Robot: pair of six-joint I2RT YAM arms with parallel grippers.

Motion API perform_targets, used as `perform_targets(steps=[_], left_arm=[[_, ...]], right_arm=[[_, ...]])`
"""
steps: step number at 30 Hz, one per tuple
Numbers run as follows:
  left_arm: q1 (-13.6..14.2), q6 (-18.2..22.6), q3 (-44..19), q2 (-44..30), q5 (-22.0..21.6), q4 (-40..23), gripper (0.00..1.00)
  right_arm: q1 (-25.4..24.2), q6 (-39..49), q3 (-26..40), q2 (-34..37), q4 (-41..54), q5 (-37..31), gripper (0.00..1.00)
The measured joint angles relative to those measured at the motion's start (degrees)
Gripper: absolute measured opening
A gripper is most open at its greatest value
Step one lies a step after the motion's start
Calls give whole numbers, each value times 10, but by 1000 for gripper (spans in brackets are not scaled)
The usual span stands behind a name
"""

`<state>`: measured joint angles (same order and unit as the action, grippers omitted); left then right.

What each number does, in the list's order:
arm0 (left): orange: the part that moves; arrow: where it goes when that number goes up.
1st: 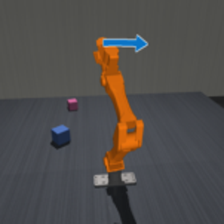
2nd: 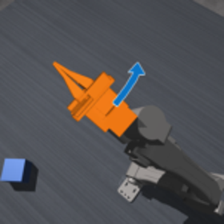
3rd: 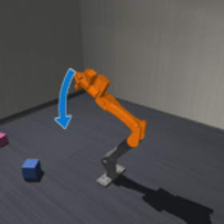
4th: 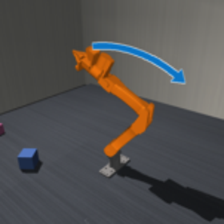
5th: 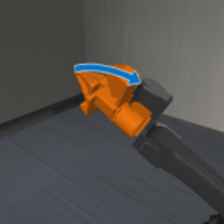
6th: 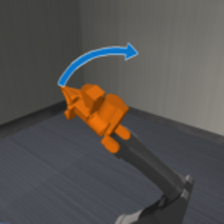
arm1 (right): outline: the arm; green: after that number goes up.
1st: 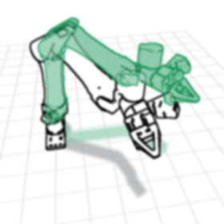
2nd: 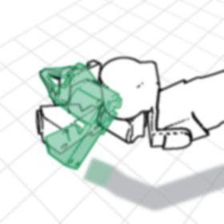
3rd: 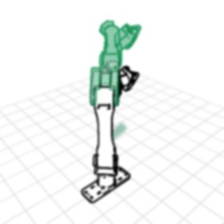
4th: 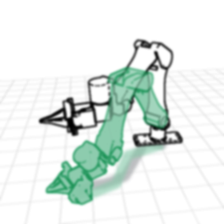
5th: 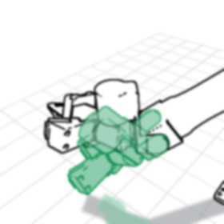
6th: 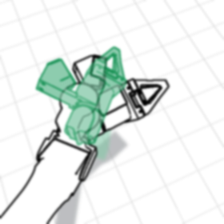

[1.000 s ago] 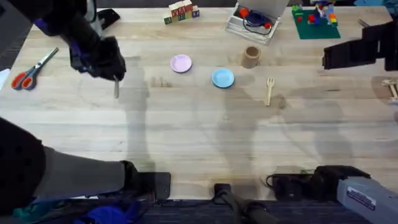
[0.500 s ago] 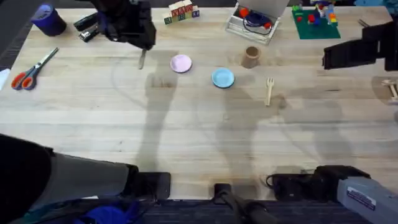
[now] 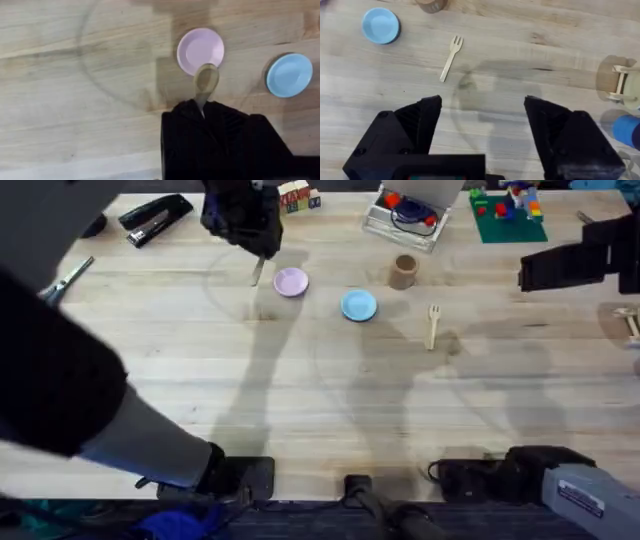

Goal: Pick up a utensil and set it on the pink plate, then put the other utensil in the container.

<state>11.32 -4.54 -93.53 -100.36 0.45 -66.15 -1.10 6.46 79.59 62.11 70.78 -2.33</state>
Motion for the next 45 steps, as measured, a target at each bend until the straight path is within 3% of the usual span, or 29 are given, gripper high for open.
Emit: perform_targets(steps=[7,29,45], left_arm=[[4,0,-35,-49,0,13,41],[27,-2,-36,-157,0,70,41],[27,-2,-37,-199,2,85,41]], right_arm=[[0,0,0,0,0,0,995],[0,0,0,0,0,0,995],[0,0,0,0,0,0,995]])
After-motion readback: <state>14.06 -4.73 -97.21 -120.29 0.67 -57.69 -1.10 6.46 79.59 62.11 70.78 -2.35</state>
